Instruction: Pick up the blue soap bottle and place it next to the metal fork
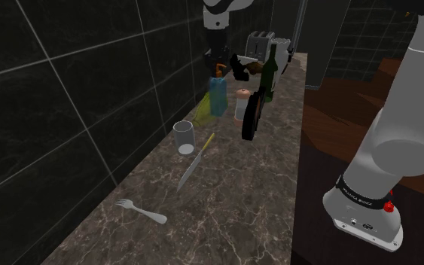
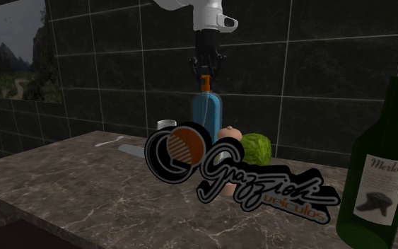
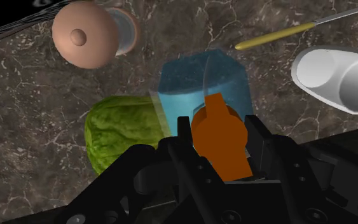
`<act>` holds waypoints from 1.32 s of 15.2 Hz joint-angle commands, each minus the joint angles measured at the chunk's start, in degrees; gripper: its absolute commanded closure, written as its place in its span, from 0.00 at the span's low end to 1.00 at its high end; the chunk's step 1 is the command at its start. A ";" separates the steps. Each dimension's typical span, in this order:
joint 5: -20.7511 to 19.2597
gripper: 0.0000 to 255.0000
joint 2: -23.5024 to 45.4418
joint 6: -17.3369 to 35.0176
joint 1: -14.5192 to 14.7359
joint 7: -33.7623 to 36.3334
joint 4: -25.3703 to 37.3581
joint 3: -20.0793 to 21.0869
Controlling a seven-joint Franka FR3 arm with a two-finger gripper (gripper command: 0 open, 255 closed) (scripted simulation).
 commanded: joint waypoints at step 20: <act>-1.26 1.00 1.00 -0.42 15.12 28.10 1.12 12.67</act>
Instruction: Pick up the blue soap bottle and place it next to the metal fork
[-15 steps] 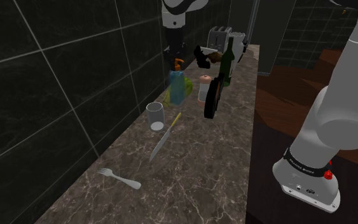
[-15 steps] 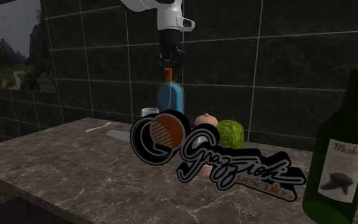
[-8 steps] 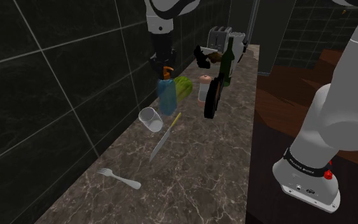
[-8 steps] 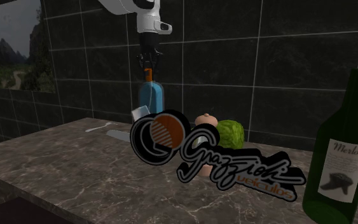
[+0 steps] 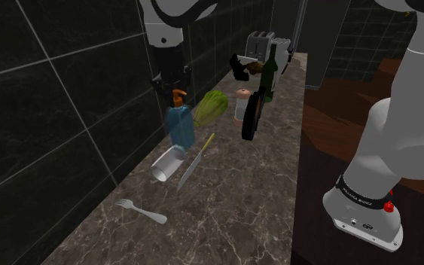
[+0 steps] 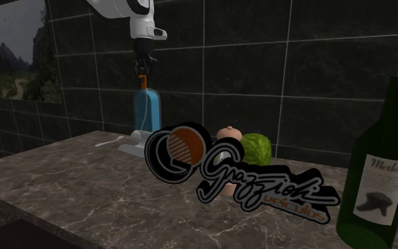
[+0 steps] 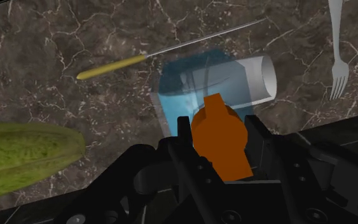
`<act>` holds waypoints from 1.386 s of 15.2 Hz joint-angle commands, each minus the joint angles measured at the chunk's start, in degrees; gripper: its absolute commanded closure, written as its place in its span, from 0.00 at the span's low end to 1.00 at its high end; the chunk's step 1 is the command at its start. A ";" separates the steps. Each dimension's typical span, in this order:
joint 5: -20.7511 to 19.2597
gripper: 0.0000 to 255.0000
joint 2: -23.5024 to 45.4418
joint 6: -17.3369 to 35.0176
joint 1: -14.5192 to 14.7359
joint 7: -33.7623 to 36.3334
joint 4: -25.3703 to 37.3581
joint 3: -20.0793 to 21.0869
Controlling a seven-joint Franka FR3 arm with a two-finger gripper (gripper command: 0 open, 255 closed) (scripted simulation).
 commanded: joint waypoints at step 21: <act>-2.03 1.00 7.23 9.14 5.45 9.75 -2.17 3.45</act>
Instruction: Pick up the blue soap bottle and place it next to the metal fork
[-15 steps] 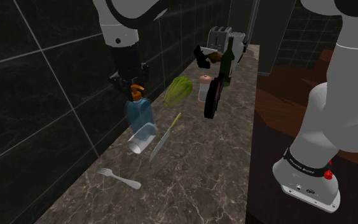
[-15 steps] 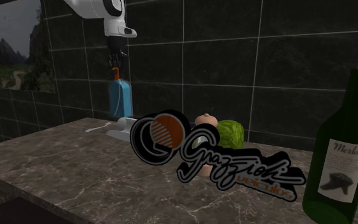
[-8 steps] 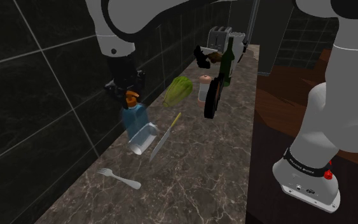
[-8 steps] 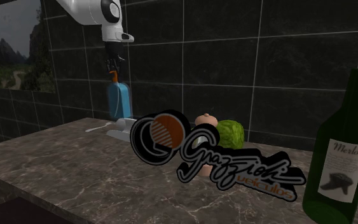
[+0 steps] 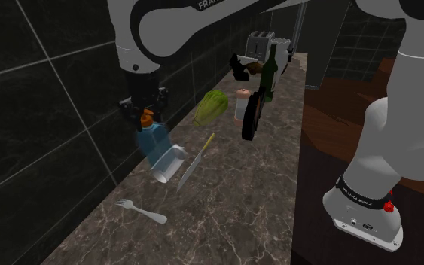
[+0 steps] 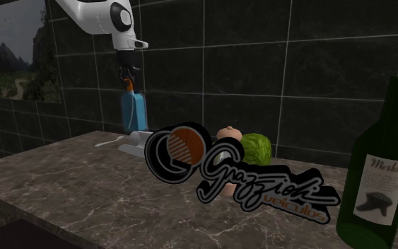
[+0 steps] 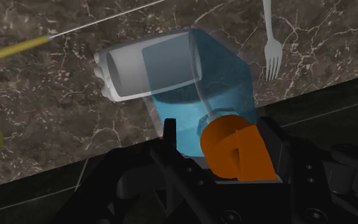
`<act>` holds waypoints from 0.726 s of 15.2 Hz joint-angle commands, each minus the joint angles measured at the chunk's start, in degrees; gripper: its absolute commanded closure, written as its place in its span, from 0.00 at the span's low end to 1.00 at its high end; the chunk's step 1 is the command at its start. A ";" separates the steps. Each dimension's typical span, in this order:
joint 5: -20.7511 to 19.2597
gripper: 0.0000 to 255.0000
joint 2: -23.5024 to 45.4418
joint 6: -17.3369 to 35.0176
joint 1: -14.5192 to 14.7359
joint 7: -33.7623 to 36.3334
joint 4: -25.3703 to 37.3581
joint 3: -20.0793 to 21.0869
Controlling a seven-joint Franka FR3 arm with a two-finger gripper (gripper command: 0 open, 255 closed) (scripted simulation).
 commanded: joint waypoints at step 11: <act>0.14 0.00 2.26 -5.88 0.10 -0.41 -0.48 -0.51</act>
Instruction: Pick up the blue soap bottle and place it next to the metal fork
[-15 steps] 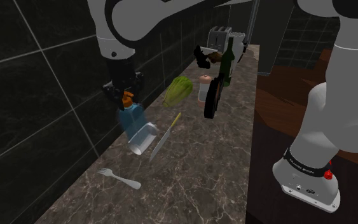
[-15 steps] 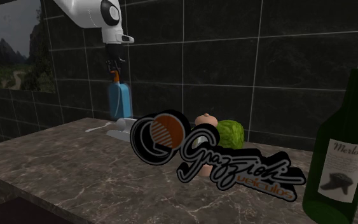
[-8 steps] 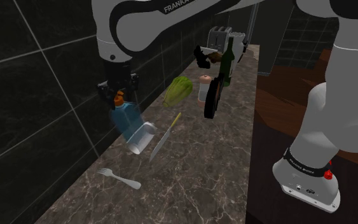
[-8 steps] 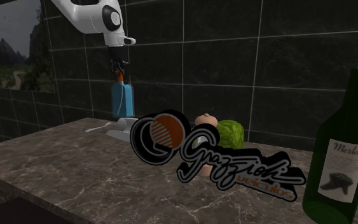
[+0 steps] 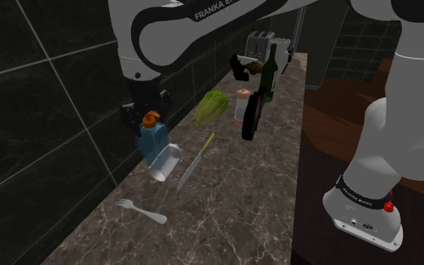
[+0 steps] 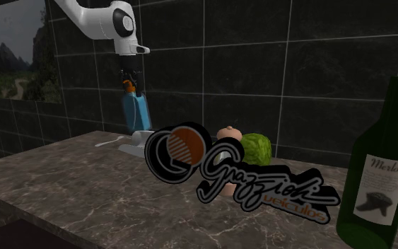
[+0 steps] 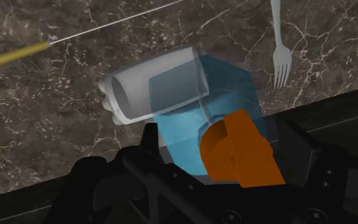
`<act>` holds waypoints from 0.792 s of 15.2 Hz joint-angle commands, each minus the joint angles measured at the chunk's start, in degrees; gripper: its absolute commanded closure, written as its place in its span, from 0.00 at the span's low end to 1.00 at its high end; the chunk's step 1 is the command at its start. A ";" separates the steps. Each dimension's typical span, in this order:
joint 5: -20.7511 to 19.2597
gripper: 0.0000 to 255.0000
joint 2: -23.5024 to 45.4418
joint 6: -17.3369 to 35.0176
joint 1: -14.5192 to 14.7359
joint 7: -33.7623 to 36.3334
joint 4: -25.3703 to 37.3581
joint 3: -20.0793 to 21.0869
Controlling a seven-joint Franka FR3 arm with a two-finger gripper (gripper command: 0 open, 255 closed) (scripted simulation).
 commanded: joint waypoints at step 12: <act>0.07 0.00 0.71 -11.03 0.13 -0.04 4.74 0.06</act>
